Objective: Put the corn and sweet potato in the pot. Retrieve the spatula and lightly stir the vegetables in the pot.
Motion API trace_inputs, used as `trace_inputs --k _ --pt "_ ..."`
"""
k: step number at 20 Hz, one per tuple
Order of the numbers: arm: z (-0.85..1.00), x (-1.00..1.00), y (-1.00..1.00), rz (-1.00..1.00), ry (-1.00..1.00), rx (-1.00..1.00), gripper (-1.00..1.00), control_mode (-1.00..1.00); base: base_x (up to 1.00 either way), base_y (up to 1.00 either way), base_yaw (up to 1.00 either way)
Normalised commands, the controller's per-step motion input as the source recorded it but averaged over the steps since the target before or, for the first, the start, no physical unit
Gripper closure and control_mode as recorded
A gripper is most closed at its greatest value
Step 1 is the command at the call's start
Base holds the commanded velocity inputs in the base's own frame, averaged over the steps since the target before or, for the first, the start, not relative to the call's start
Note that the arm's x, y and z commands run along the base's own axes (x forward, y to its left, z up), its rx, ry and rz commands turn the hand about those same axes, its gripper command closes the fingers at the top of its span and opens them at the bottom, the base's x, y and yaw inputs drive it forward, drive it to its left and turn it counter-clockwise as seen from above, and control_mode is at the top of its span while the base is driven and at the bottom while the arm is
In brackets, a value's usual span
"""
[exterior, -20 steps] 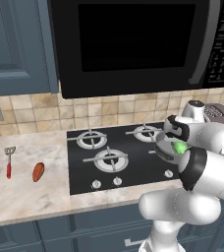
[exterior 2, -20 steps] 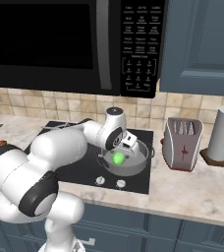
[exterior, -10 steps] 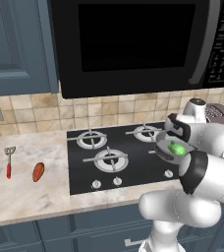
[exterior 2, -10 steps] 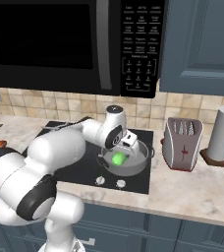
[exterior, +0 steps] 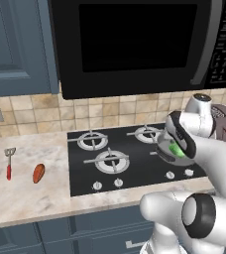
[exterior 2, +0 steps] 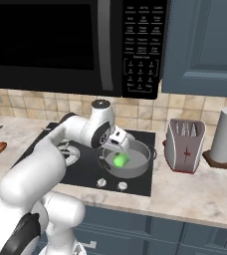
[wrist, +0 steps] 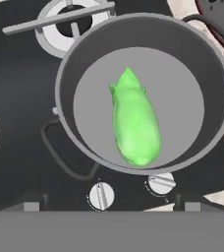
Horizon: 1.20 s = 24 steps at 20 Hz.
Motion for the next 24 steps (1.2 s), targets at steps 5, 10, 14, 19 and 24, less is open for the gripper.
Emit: trace_inputs --k 5,10,14,19,24 --pt "0.00 0.00 0.69 0.04 0.00 0.00 -1.00 -1.00 0.00 0.00 0.00" --pt "0.00 0.00 0.68 0.04 0.00 0.00 -1.00 -1.00 0.00 0.00 0.00" --pt "0.00 0.00 0.77 0.02 0.00 0.00 -1.00 -1.00 0.00 0.00 0.00" --pt "0.00 0.00 0.87 0.01 -0.05 0.00 -1.00 -1.00 0.00 0.00 0.00" --pt "0.00 0.00 0.83 0.00 -0.10 0.00 -1.00 -1.00 0.00 0.00 0.00"
